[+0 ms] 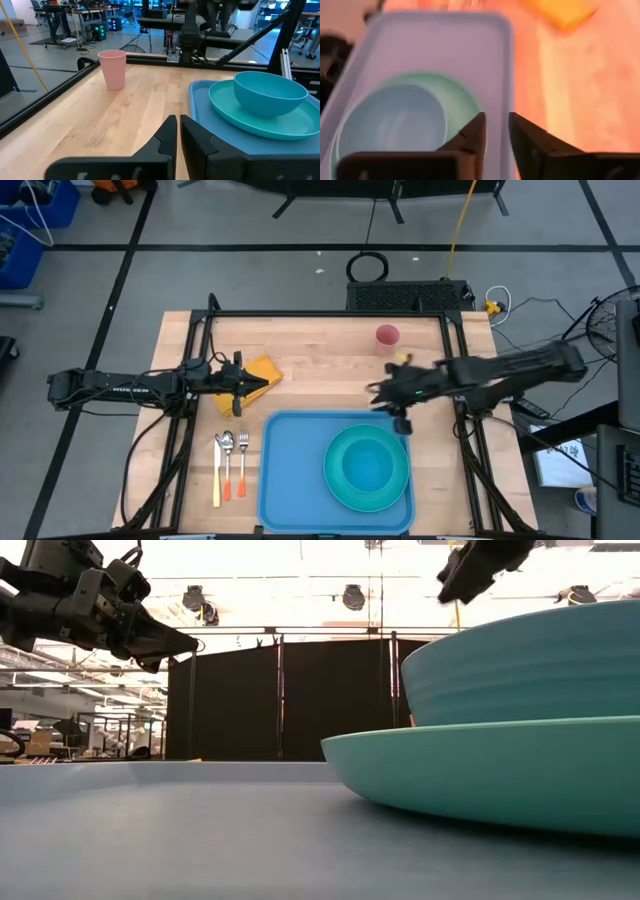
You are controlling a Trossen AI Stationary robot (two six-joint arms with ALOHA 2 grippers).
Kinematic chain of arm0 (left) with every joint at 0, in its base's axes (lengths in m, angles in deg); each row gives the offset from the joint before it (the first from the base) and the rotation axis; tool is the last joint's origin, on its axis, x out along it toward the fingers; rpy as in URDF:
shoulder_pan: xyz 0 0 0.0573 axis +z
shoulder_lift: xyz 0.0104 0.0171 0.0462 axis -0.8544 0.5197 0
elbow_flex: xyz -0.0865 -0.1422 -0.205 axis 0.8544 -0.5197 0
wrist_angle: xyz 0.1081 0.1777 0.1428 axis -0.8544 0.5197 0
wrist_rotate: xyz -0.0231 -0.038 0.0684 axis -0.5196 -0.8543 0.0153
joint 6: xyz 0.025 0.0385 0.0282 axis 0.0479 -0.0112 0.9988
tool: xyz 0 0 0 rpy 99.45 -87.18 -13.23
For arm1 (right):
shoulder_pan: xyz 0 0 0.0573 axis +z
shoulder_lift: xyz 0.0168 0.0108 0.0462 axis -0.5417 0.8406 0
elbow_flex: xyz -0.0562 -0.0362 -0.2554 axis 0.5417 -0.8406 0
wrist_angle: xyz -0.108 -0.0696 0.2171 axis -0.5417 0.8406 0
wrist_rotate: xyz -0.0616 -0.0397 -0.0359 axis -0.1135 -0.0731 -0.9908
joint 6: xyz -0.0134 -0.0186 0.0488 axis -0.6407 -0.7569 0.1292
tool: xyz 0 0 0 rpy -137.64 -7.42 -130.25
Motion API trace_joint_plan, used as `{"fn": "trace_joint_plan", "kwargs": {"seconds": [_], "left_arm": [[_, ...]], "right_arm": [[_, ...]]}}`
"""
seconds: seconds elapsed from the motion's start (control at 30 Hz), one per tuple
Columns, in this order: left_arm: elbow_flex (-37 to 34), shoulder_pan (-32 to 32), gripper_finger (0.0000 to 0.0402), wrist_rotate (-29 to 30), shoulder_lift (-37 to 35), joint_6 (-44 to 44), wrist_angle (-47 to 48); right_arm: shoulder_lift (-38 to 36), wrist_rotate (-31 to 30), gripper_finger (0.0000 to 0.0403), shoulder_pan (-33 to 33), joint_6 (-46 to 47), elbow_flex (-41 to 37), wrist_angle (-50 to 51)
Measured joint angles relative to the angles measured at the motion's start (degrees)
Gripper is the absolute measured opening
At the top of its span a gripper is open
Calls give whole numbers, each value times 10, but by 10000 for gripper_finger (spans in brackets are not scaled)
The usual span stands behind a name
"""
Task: Set up tray
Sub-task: Put the pink cup to the top left of the green plate on the blue tray
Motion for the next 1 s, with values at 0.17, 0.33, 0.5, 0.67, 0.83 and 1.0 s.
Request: {"fn": "trace_joint_plan", "kwargs": {"seconds": [0.17,0.33,0.5,0.67,0.83,1.0], "left_arm": [[0,0,26,0,0,0,0],[0,0,26,1,0,-46,0],[0,0,26,47,0,-97,1],[0,0,26,108,18,-102,0],[0,0,26,133,34,-64,0],[0,0,26,126,43,-58,1]], "right_arm": [[-156,-16,8,-20,4,-129,-116],[-257,-35,2,-37,26,-259,-247],[-301,-68,1,-38,33,-378,-384],[-308,-81,1,-37,34,-445,-469],[-308,-81,1,-37,26,-484,-512],[-308,-81,0,-37,5,-495,-509]]}}
